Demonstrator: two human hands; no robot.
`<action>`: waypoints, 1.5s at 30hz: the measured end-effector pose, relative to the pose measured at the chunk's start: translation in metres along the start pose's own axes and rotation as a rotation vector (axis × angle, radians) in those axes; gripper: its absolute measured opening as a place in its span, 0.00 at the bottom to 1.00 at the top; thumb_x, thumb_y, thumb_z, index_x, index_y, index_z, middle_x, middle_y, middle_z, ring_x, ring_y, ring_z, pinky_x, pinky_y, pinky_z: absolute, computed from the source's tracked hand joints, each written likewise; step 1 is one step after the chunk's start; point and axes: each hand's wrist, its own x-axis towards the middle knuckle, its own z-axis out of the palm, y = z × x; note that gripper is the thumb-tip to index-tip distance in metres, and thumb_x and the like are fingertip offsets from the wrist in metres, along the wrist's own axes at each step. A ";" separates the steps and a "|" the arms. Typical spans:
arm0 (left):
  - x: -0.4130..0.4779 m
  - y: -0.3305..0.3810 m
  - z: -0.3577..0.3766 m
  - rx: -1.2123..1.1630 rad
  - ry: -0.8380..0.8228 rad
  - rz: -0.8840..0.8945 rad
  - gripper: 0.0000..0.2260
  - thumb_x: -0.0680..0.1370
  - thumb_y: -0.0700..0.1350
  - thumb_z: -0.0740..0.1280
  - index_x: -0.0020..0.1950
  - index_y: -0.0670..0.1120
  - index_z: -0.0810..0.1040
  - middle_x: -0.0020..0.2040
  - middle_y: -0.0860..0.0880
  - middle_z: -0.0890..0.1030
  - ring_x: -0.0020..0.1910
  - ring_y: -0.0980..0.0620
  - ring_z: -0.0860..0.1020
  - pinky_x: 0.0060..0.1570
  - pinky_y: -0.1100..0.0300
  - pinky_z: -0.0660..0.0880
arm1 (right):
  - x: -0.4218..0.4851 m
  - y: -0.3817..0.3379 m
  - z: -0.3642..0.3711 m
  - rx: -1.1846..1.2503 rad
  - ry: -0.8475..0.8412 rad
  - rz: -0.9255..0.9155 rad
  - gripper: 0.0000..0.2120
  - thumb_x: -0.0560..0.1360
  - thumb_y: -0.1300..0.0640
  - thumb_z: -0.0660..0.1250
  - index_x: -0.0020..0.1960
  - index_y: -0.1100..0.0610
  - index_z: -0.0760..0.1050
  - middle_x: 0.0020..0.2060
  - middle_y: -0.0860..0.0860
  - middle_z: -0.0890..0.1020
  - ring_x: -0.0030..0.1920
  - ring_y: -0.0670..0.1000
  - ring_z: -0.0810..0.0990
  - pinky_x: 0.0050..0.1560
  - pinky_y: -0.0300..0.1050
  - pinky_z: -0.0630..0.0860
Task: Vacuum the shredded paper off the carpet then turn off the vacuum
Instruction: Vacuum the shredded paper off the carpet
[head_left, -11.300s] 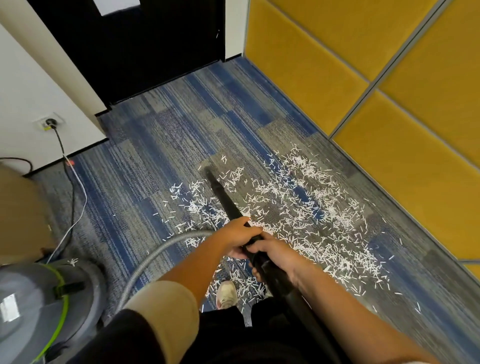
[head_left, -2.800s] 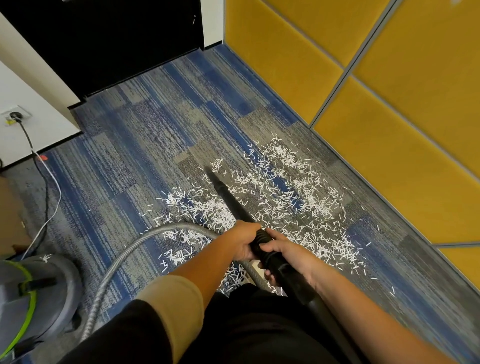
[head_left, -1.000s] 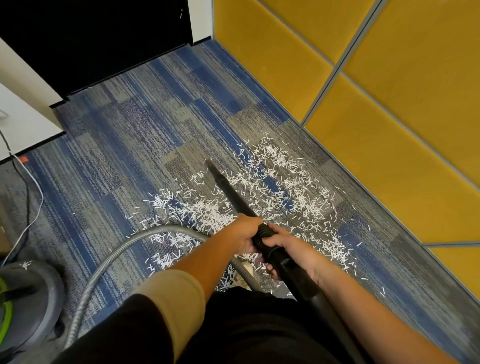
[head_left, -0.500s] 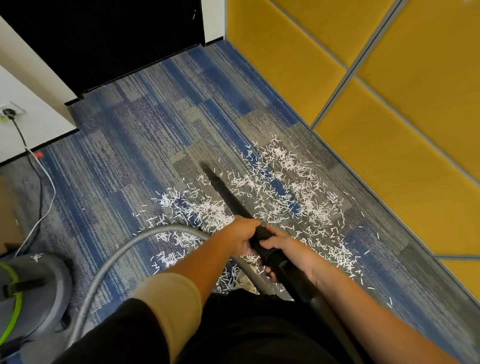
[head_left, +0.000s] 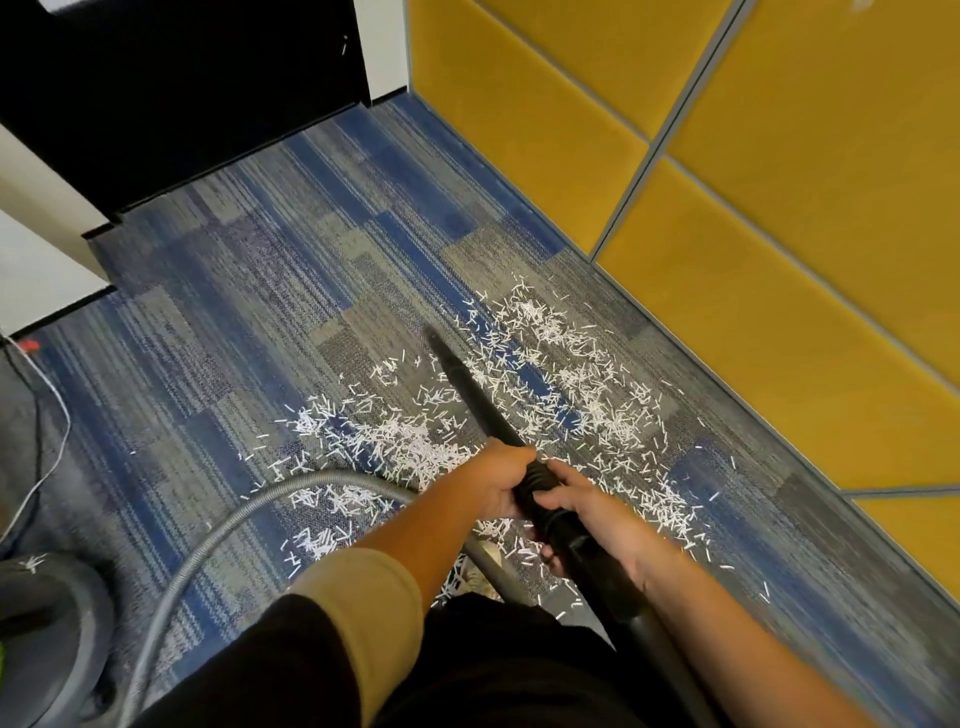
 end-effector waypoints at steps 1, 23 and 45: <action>0.001 0.001 0.002 0.004 0.003 0.006 0.20 0.82 0.43 0.58 0.72 0.41 0.56 0.51 0.40 0.76 0.39 0.48 0.78 0.33 0.53 0.79 | 0.001 -0.001 -0.002 0.013 0.001 0.002 0.24 0.77 0.64 0.60 0.70 0.46 0.62 0.41 0.64 0.75 0.26 0.54 0.73 0.22 0.39 0.72; 0.011 0.027 0.025 0.102 -0.029 0.079 0.17 0.77 0.38 0.65 0.63 0.39 0.65 0.55 0.38 0.78 0.44 0.46 0.80 0.48 0.49 0.80 | 0.014 -0.033 -0.023 0.004 0.006 -0.045 0.17 0.76 0.66 0.60 0.63 0.55 0.63 0.37 0.61 0.73 0.26 0.53 0.73 0.23 0.42 0.73; 0.004 0.045 0.051 0.141 -0.060 0.133 0.26 0.79 0.34 0.62 0.75 0.40 0.57 0.49 0.46 0.75 0.42 0.51 0.78 0.35 0.59 0.79 | 0.007 -0.042 -0.044 0.100 0.045 -0.101 0.06 0.75 0.68 0.60 0.50 0.60 0.67 0.34 0.60 0.72 0.23 0.54 0.71 0.20 0.39 0.71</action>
